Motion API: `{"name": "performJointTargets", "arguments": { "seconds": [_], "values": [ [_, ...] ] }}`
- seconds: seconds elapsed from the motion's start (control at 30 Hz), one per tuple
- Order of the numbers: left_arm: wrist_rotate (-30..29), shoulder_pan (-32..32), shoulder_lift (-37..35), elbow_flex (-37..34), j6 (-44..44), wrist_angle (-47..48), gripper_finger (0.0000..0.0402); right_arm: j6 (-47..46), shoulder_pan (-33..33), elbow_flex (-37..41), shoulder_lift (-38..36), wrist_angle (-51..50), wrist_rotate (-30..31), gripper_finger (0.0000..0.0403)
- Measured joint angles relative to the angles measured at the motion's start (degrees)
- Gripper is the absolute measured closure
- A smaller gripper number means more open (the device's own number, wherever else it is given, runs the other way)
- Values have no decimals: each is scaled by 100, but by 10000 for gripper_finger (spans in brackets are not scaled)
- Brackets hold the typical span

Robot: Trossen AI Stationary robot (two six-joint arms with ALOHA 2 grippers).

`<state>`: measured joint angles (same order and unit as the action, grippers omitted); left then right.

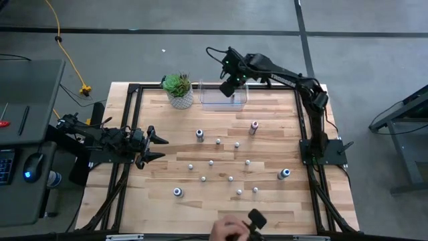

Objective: Pick & Place food coloring
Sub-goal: Put the right small green food coloring bottle into the bin

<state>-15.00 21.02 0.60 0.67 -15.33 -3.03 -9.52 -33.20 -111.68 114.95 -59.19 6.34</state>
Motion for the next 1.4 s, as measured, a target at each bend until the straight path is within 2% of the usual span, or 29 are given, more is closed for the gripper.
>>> {"name": "performJointTargets", "arguments": {
  "seconds": [0.53,1.4],
  "values": [
    [0,-2,0,0,0,0,130,-72,-246,2,1057,-352,-377,344],
    [0,-2,0,0,0,0,130,-55,-395,2,1343,-305,-377,344]
  ]
}}
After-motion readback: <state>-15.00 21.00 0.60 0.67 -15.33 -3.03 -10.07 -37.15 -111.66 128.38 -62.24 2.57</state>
